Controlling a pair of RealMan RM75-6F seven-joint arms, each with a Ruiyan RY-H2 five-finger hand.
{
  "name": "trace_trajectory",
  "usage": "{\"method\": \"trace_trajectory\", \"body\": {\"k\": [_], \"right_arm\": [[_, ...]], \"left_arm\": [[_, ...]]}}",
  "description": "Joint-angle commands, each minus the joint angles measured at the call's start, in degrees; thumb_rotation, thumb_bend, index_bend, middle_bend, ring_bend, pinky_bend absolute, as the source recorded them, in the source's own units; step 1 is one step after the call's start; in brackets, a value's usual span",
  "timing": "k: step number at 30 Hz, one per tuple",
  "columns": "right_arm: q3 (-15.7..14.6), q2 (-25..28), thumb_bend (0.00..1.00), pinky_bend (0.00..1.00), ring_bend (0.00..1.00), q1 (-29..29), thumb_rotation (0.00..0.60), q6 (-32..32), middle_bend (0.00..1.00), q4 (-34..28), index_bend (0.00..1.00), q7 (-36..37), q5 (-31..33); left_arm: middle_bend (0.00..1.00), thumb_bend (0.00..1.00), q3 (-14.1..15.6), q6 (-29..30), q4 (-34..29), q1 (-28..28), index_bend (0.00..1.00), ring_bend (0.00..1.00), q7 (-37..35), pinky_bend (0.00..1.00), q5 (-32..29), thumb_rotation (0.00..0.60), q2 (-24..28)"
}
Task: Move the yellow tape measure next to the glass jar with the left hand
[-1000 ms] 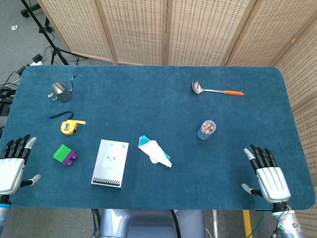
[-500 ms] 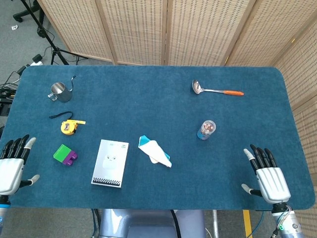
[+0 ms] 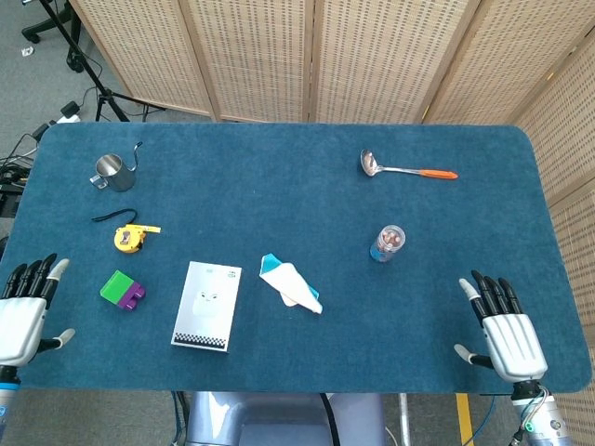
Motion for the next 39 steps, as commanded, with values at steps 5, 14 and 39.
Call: {"method": "trace_trajectory", "body": {"k": [5,14,39], "right_arm": [[-0.04,0.03,0.00,0.00,0.00,-0.13,0.600,0.08,0.00,-0.07,0.00,0.03,0.02],[0.56,0.35,0.00,0.00,0.00,-0.15,0.600,-0.05,0.00,0.03,0.00,0.88,1.30],[1.16,-0.81,0.00,0.00,0.00,0.79,0.600,-2.16,0.00,1.06,0.00,-0.53,3.44]], "left_arm": [[0.00,0.10,-0.02,0.32,-0.43,0.09,0.00,0.00,0.21,0.00,0.13,0.600,0.11],[0.00,0.11,-2.29,-3.04,-0.22,-2.55,0.00,0.00,-0.12,0.00,-2.71,0.600,2.37],[0.00,0.16,-10.09,-40.45,23.11,-26.65,0.08,0.00,-4.08,0.08,-28.03,0.600,2.04]]}}
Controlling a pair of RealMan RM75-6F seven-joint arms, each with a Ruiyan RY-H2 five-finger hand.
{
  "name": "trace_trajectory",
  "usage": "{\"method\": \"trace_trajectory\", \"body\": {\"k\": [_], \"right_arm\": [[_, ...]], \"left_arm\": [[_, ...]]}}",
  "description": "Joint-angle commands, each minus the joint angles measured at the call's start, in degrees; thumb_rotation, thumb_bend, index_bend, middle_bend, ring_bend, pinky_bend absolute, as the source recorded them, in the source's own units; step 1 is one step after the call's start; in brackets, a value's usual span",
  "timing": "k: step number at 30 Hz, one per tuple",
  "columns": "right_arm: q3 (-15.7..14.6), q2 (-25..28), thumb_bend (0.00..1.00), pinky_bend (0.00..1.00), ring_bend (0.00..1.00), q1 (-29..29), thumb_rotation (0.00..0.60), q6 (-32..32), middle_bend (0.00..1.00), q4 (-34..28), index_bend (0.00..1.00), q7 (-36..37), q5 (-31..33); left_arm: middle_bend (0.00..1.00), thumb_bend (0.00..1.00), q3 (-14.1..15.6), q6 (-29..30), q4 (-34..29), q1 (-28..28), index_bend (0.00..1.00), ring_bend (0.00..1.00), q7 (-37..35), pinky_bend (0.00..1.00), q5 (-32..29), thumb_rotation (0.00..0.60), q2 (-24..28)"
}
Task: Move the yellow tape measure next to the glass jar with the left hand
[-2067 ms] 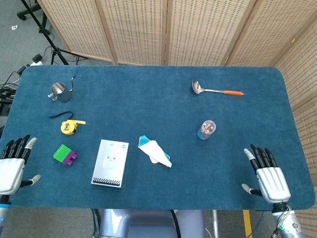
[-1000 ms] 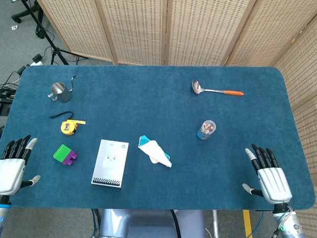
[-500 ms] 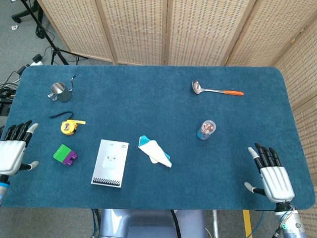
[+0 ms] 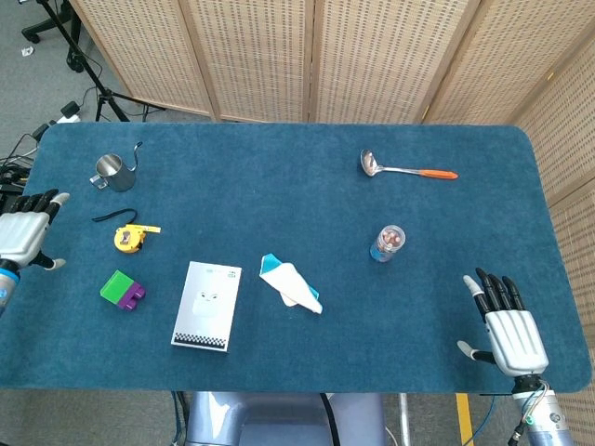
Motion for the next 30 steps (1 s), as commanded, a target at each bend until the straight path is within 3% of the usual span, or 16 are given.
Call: {"method": "trace_trajectory", "body": {"k": [1,6,17,30], "right_arm": [[0.11,-0.31,0.00,0.00,0.00,0.03,0.600,0.13,0.00,0.19,0.00,-0.28,0.07],[0.34,-0.85,0.00,0.00,0.00,-0.05,0.600,0.69,0.00,0.57,0.00,-0.43,0.03],[0.49,-1.11,0.00,0.00,0.00,-0.09,0.600,1.02,0.00,0.96,0.00,-0.06,0.10],[0.29,-1.28,0.00,0.00,0.00,0.14,0.600,0.30,0.00,0.95,0.00,-0.41,0.45]], "left_arm": [[0.00,0.17,-0.39,-3.16,3.02,-2.75,0.09,0.00,0.89,0.09,-3.58,0.600,-2.23],[0.00,0.18,0.63,-5.21,7.14,-5.22,0.15,0.00,2.72,0.12,-5.98,0.600,-5.50],[0.00,0.18,3.24,-8.96,12.56,-7.95,0.16,0.00,3.89,0.13,-11.50,0.600,-11.95],[0.00,0.22,5.29,-9.73,18.15,-10.16,0.22,0.00,4.99,0.13,-11.96,0.600,-17.55]]}}
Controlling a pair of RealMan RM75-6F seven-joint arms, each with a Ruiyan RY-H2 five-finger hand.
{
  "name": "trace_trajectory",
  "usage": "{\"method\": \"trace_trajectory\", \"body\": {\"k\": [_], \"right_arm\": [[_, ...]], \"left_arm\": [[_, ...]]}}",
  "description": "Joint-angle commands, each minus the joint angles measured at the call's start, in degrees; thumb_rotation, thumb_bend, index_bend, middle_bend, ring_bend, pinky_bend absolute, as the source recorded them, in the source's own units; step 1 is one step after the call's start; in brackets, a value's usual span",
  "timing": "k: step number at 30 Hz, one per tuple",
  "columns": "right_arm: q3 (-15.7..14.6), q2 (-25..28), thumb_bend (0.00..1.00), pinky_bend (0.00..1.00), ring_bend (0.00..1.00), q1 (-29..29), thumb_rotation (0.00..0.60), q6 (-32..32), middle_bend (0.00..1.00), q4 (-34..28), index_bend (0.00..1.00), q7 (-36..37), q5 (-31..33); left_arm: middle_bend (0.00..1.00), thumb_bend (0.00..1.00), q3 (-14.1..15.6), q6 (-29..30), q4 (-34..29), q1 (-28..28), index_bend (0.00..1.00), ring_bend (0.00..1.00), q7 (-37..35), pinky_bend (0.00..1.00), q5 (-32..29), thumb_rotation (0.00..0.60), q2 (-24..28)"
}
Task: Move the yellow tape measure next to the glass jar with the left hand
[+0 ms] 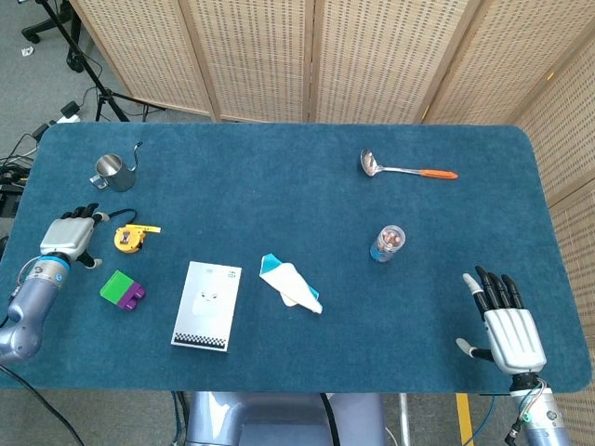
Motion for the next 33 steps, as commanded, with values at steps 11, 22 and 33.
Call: {"method": "trace_trajectory", "body": {"k": [11,22,33], "right_arm": [[0.08,-0.05,0.00,0.00,0.00,0.33,0.600,-0.92,0.00,0.04,0.00,-0.06,0.90],[0.17,0.10,0.00,0.00,0.00,0.38,0.600,-0.97,0.00,-0.17,0.00,0.28,1.29],[0.05,0.38,0.00,0.00,0.00,0.25,0.600,-0.61,0.00,-0.29,0.00,0.74,0.96]], "left_arm": [[0.00,0.22,0.77,-1.70,7.10,-2.45,0.22,0.00,-0.31,0.13,1.23,0.600,-5.76],[0.00,0.24,0.50,-2.21,10.19,-2.91,0.23,0.00,-2.58,0.13,3.00,0.600,-8.78],[0.05,0.29,0.35,-1.98,10.92,-3.02,0.33,0.05,-3.21,0.17,2.54,0.600,-10.55]]}}
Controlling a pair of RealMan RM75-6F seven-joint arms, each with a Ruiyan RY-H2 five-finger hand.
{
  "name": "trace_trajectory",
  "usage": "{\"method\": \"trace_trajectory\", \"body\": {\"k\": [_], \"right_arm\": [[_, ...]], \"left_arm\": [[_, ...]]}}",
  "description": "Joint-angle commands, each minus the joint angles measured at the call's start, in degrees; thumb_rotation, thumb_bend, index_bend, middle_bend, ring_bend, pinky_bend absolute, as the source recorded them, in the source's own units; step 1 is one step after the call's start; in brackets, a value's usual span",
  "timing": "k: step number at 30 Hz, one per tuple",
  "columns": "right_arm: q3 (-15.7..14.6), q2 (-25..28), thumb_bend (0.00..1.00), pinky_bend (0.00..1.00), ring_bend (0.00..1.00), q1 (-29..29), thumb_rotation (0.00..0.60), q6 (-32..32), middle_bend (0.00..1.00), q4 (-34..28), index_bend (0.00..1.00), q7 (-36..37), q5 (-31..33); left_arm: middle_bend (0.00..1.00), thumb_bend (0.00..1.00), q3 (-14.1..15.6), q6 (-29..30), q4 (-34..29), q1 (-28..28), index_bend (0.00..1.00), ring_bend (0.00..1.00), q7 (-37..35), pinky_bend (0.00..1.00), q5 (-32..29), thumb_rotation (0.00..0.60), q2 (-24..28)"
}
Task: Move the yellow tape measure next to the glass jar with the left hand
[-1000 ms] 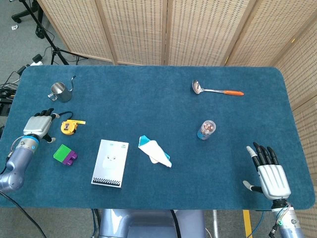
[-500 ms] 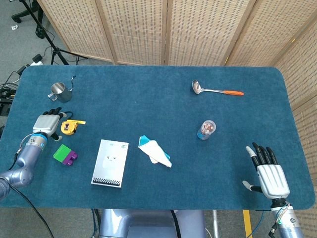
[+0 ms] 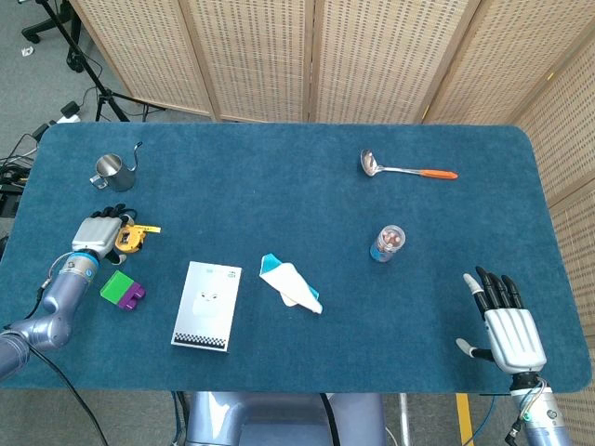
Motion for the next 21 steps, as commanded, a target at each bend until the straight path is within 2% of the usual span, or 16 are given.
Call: {"method": "trace_trajectory", "body": {"k": [1,5,13,16,21], "right_arm": [[-0.02,0.01,0.00,0.00,0.00,0.03,0.600,-0.06,0.00,0.02,0.00,0.01,0.00],[-0.01,0.05,0.00,0.00,0.00,0.05,0.600,-0.01,0.00,-0.02,0.00,0.05,-0.02],[-0.05,0.13,0.00,0.00,0.00,-0.01,0.600,0.15,0.00,-0.05,0.00,0.25,-0.11],[-0.05,0.15,0.00,0.00,0.00,-0.01,0.600,0.16,0.00,-0.05,0.00,0.32,-0.12],[-0.11,0.21,0.00,0.00,0.00,0.01,0.600,0.13,0.00,-0.07,0.00,0.31,-0.16]], "left_arm": [[0.07,0.30,-0.13,0.64,0.28,0.07,0.35,0.07,-0.13,0.19,-0.06,0.600,-0.70],[0.14,0.35,0.00,3.09,1.16,0.46,0.43,0.14,0.58,0.26,0.53,0.600,-2.22],[0.32,0.44,-0.52,9.18,3.88,1.67,0.66,0.31,1.25,0.37,3.46,0.600,-5.86],[0.37,0.47,-0.60,10.72,4.69,1.94,0.72,0.35,1.26,0.40,4.82,0.600,-6.61],[0.39,0.49,-1.40,12.82,5.38,2.44,0.74,0.36,-0.62,0.41,7.52,0.600,-7.41]]}}
